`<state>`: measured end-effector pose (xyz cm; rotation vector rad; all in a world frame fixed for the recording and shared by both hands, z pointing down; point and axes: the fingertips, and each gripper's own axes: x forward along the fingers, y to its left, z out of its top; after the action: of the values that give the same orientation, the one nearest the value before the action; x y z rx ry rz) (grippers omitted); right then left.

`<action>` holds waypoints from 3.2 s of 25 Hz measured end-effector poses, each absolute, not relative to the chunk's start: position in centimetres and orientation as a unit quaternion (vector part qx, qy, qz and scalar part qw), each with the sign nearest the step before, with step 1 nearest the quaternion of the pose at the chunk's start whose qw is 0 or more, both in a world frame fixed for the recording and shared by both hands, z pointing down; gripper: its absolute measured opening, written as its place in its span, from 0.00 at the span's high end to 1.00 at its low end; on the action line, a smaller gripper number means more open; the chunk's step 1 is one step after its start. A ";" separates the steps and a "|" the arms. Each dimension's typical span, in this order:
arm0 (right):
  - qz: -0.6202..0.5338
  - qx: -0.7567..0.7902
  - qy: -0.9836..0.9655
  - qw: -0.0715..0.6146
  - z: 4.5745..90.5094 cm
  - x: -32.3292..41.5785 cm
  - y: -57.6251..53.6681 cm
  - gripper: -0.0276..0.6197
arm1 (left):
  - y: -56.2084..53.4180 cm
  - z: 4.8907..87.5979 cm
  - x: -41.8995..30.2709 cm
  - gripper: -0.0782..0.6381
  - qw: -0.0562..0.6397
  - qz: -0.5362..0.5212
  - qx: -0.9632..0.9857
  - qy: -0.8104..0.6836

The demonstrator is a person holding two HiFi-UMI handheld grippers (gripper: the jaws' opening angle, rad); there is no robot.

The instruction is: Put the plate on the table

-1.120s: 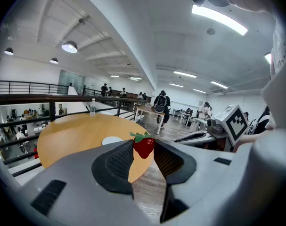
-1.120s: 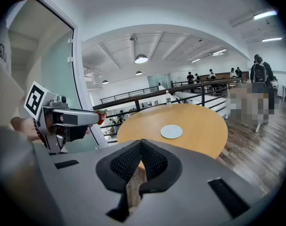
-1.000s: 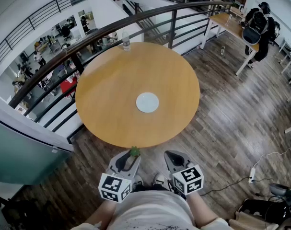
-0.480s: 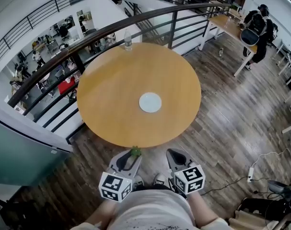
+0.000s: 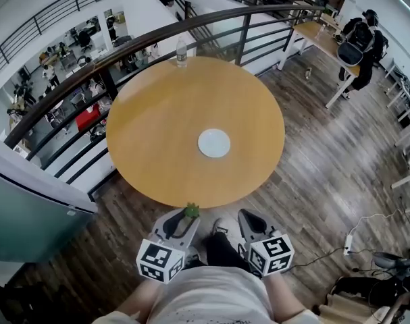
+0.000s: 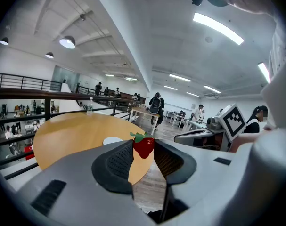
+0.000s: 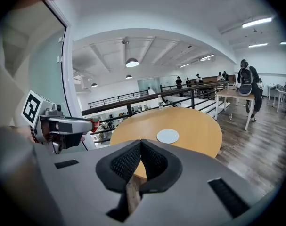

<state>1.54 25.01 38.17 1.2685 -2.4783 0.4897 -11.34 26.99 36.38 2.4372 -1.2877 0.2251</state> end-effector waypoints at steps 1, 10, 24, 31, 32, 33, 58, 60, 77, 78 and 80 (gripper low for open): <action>0.168 0.442 -0.867 0.155 38.1 1.4 24.6 0.93 | 26.5 36.4 -11.4 0.68 0.186 0.081 0.866 -0.457; 0.160 0.425 -0.879 0.148 38.3 1.9 15.6 0.93 | 17.9 36.8 -10.4 0.68 0.184 0.089 0.862 -0.464; 0.159 0.388 -0.894 0.158 38.5 5.5 0.8 0.93 | 3.4 37.5 -7.1 0.68 0.196 0.103 0.839 -0.498; 0.167 0.366 -0.901 0.165 38.9 7.6 -3.3 0.93 | -0.6 36.5 -4.8 0.68 0.188 0.107 0.830 -0.514; 0.168 0.363 -0.902 0.165 39.0 7.5 -3.8 0.93 | -1.0 36.4 -4.9 0.68 0.188 0.107 0.829 -0.516; 0.170 0.360 -0.902 0.164 39.1 7.3 -4.1 0.93 | -1.1 36.4 -5.0 0.68 0.189 0.108 0.827 -0.519; 0.193 0.392 -0.880 0.186 42.5 4.7 -5.9 0.93 | -4.3 39.8 -6.9 0.68 0.215 0.147 0.843 -0.471; 0.198 0.391 -0.879 0.190 43.4 4.4 -6.4 0.93 | -5.0 40.8 -6.8 0.68 0.216 0.153 0.844 -0.467; 0.215 0.404 -0.866 0.201 50.0 3.8 -10.0 0.93 | -9.1 49.1 -7.5 0.68 0.221 0.205 0.837 -0.458; 0.216 0.406 -0.865 0.201 50.4 3.8 -10.2 0.93 | -9.3 49.7 -7.5 0.68 0.221 0.209 0.837 -0.455; 0.221 0.410 -0.862 0.201 51.1 3.8 -10.5 0.93 | -9.6 50.9 -7.4 0.68 0.223 0.219 0.835 -0.452</action>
<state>3.75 -10.53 51.09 1.1466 -2.4076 0.6171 -7.45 -9.56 50.88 2.3070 -1.2484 0.6060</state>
